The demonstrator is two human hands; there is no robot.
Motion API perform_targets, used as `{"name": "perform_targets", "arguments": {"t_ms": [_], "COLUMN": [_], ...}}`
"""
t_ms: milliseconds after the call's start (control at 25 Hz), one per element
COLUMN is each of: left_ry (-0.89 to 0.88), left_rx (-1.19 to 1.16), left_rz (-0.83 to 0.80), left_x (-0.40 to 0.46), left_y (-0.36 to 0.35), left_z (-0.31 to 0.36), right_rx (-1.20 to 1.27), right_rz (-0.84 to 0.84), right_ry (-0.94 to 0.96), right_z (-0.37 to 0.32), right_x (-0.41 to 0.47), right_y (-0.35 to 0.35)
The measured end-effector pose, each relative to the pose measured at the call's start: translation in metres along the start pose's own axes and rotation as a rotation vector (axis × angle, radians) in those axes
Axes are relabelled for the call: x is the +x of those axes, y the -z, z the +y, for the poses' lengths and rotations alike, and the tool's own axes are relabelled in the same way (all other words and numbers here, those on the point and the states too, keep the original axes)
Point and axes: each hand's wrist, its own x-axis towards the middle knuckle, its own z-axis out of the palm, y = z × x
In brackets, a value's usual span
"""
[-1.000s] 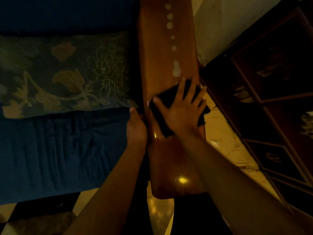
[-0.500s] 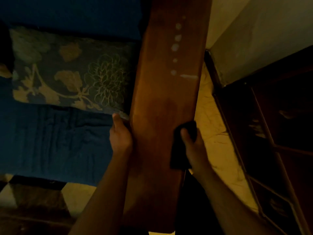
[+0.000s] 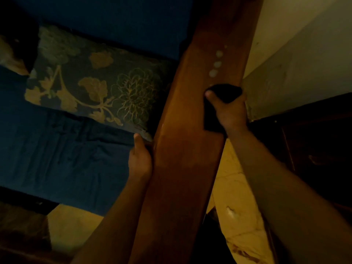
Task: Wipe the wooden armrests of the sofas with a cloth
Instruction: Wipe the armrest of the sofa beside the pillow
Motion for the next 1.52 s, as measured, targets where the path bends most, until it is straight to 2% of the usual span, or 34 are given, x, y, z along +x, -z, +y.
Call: {"name": "perform_targets", "arguments": {"t_ms": [80,160,240,320,360,440,480,520,600,720,800,920,1040,1120,1200,1240,1360,1440,1480,1520], "left_ry": [-0.010,-0.014,-0.013,0.001,0.006,0.014,0.017,0.021,0.032,-0.008,-0.056,-0.172,-0.175,-0.096,-0.053,-0.072,-0.155,-0.162,-0.150,-0.123], "left_rx": [-0.001,-0.002,-0.025,-0.079,-0.103,-0.147,-0.180,-0.215,-0.275,-0.227,-0.175,-0.106,-0.156,-0.245,-0.237,-0.208,-0.168,-0.132,-0.105,-0.105], "left_rz": [-0.010,-0.035,-0.065,-0.075,-0.076,-0.076,-0.074,-0.076,-0.070,-0.004,-0.012,-0.020,0.046,0.069,0.089,0.096,0.116,0.150,0.177,0.207], "left_x": [0.001,0.001,0.000,-0.003,-0.004,-0.008,-0.009,-0.008,-0.008,-0.008,-0.015,-0.013,-0.002,0.006,0.016,0.021,0.029,0.032,0.033,0.033], "left_y": [-0.003,-0.001,0.001,0.004,0.004,0.004,0.005,0.006,0.008,0.004,-0.003,-0.020,-0.041,-0.053,-0.063,-0.070,-0.093,-0.106,-0.111,-0.115], "left_z": [-0.001,-0.001,-0.001,0.000,0.000,0.002,0.003,0.004,0.005,0.008,0.014,0.042,0.080,0.099,0.116,0.126,0.152,0.163,0.167,0.170], "right_rx": [0.314,0.531,0.490,0.248,0.061,-0.527,-0.789,-0.927,-1.057,-1.330,-1.286,-1.008,-0.943,-0.959,-0.921,-0.905,-0.810,-0.829,-0.861,-0.890], "right_rz": [-0.059,-0.061,-0.088,-0.124,-0.127,-0.131,-0.154,-0.217,-0.376,-0.401,-0.424,-0.517,-0.375,-0.536,-0.609,-0.525,-0.137,0.046,0.076,0.049], "right_ry": [-0.154,-0.328,-0.441,-0.404,-0.253,0.229,0.453,0.649,0.835,0.867,0.898,1.022,1.060,1.255,1.364,1.307,0.733,0.452,0.405,0.460], "right_z": [0.001,0.013,0.036,0.057,0.064,0.074,0.066,0.049,0.002,-0.064,-0.090,-0.095,-0.058,-0.020,-0.014,-0.018,-0.042,-0.061,-0.072,-0.082], "right_x": [0.037,0.023,-0.042,-0.125,-0.162,-0.206,-0.206,-0.195,-0.148,-0.050,0.009,0.052,0.012,-0.021,0.002,0.027,0.087,0.104,0.104,0.099], "right_y": [0.016,0.020,0.017,0.012,0.006,-0.012,-0.025,-0.042,-0.076,-0.109,-0.102,-0.070,-0.048,-0.028,-0.002,0.009,0.033,0.014,-0.005,-0.024]}}
